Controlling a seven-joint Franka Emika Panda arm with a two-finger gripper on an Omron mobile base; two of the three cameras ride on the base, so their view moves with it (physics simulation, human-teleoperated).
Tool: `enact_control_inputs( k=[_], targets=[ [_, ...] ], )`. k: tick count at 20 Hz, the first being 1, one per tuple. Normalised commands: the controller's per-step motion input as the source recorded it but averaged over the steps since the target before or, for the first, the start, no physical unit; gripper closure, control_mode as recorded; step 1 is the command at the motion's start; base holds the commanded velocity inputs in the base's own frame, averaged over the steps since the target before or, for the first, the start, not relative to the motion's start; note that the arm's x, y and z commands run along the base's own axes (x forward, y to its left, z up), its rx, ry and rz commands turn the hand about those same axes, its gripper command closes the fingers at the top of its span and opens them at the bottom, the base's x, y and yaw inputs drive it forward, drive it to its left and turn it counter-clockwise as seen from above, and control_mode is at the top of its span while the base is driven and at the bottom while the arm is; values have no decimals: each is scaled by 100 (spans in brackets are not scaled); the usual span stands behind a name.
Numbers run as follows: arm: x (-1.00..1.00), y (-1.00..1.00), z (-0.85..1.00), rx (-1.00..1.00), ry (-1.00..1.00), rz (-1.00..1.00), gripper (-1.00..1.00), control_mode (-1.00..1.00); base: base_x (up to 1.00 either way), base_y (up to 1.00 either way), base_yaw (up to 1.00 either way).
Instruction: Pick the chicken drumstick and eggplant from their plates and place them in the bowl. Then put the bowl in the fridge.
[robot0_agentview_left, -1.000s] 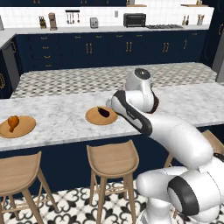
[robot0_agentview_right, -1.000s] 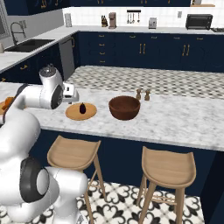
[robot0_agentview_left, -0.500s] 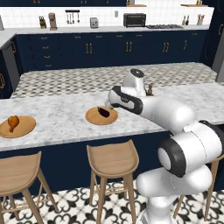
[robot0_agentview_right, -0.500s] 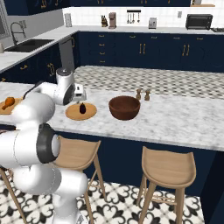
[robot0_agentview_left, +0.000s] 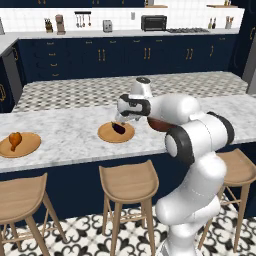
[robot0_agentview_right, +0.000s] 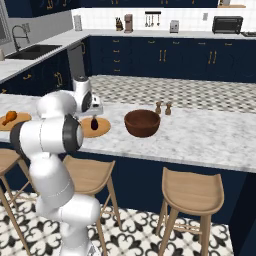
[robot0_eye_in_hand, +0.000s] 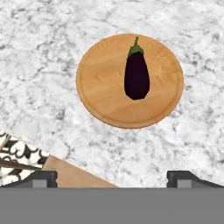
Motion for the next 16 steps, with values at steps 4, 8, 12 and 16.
enact_control_inputs(
  k=[4,8,12,16],
  targets=[
    [48,26,-65,-9,3,0,-100,-100,0,0,0],
    [39,12,-57,-9,1,0,-100,-100,0,0,0],
    [56,2,-28,-6,3,0,-100,-100,0,0,0],
    [60,0,-17,-5,0,1,-100,-100,0,0,0]
  ],
)
